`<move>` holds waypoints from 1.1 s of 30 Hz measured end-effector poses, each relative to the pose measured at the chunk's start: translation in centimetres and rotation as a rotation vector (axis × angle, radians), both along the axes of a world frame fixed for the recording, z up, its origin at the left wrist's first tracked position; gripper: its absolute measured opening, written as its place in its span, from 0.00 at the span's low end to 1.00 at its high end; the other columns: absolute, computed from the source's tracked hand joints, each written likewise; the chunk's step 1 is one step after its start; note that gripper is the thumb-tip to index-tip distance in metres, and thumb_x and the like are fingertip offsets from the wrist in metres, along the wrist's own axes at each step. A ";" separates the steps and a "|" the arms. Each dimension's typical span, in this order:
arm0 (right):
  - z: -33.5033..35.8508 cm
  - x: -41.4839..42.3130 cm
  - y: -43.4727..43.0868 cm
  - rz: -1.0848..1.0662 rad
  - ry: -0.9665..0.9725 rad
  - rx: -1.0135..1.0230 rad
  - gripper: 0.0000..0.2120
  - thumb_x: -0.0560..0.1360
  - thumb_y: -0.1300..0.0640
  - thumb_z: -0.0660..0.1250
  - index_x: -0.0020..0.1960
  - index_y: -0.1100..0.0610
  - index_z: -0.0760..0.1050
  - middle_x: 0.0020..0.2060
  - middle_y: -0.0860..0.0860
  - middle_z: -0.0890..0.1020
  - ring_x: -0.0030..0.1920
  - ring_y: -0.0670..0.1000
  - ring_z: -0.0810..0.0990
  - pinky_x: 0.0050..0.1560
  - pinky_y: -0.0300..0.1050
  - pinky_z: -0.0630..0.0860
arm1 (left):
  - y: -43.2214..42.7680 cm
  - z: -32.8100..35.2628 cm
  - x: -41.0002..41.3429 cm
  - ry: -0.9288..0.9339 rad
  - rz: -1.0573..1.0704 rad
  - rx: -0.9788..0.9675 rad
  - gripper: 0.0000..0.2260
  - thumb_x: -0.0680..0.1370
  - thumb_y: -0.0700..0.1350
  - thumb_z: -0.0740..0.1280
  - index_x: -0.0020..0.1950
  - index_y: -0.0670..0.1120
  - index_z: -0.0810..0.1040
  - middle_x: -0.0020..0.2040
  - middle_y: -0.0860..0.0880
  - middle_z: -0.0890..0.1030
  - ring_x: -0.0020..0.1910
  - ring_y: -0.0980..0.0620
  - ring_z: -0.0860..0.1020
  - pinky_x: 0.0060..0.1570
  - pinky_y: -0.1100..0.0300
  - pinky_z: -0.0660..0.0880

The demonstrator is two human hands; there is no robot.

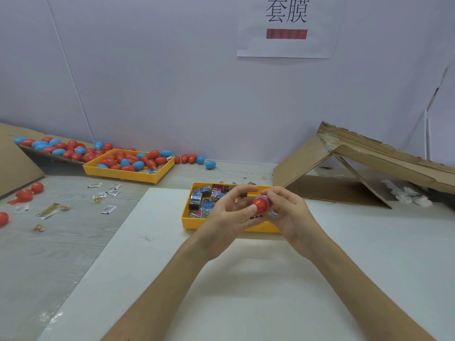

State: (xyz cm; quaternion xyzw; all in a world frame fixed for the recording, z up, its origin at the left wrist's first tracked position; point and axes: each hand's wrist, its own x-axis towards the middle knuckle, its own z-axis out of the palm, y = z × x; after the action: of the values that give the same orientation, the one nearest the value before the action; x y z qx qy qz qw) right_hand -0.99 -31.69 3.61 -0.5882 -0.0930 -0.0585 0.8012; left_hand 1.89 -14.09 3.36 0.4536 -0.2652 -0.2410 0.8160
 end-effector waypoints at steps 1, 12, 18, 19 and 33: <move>0.0 0.0 0.0 -0.017 0.003 -0.034 0.16 0.73 0.50 0.73 0.53 0.62 0.81 0.46 0.57 0.82 0.46 0.51 0.81 0.45 0.47 0.80 | 0.0 0.0 0.0 -0.004 0.022 0.020 0.18 0.76 0.38 0.69 0.66 0.44 0.76 0.58 0.44 0.84 0.59 0.44 0.83 0.54 0.57 0.80; -0.2 0.0 -0.5 -0.147 -0.105 -0.368 0.12 0.75 0.60 0.71 0.58 0.58 0.82 0.53 0.55 0.86 0.54 0.56 0.84 0.51 0.48 0.81 | -0.1 0.0 0.2 0.075 0.103 0.075 0.17 0.77 0.46 0.72 0.65 0.45 0.77 0.58 0.42 0.84 0.58 0.43 0.83 0.53 0.56 0.80; -0.2 0.0 -0.1 -0.025 -0.003 -0.239 0.20 0.76 0.47 0.70 0.61 0.59 0.80 0.56 0.62 0.83 0.56 0.56 0.81 0.58 0.63 0.77 | 0.0 0.0 0.2 0.042 0.123 0.064 0.20 0.77 0.43 0.72 0.67 0.41 0.75 0.58 0.38 0.82 0.55 0.44 0.83 0.52 0.57 0.80; -0.2 0.0 0.0 -0.034 0.002 -0.244 0.21 0.75 0.45 0.70 0.59 0.60 0.81 0.55 0.63 0.83 0.55 0.57 0.81 0.60 0.65 0.76 | 0.1 0.1 0.2 0.032 0.118 0.075 0.19 0.77 0.44 0.72 0.66 0.42 0.75 0.56 0.40 0.83 0.55 0.44 0.83 0.52 0.57 0.80; -0.1 0.1 -0.2 0.011 0.021 -0.022 0.09 0.75 0.57 0.68 0.49 0.62 0.80 0.51 0.61 0.83 0.51 0.56 0.82 0.50 0.47 0.80 | 0.1 0.2 -0.1 -0.037 0.050 0.081 0.16 0.77 0.42 0.70 0.64 0.45 0.78 0.54 0.47 0.84 0.57 0.49 0.83 0.53 0.58 0.79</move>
State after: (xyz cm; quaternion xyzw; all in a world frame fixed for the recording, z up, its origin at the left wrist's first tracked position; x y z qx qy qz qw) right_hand -0.91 -31.91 3.47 -0.5970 -0.0885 -0.0472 0.7960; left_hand 1.80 -14.00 3.55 0.4973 -0.2589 -0.2226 0.7976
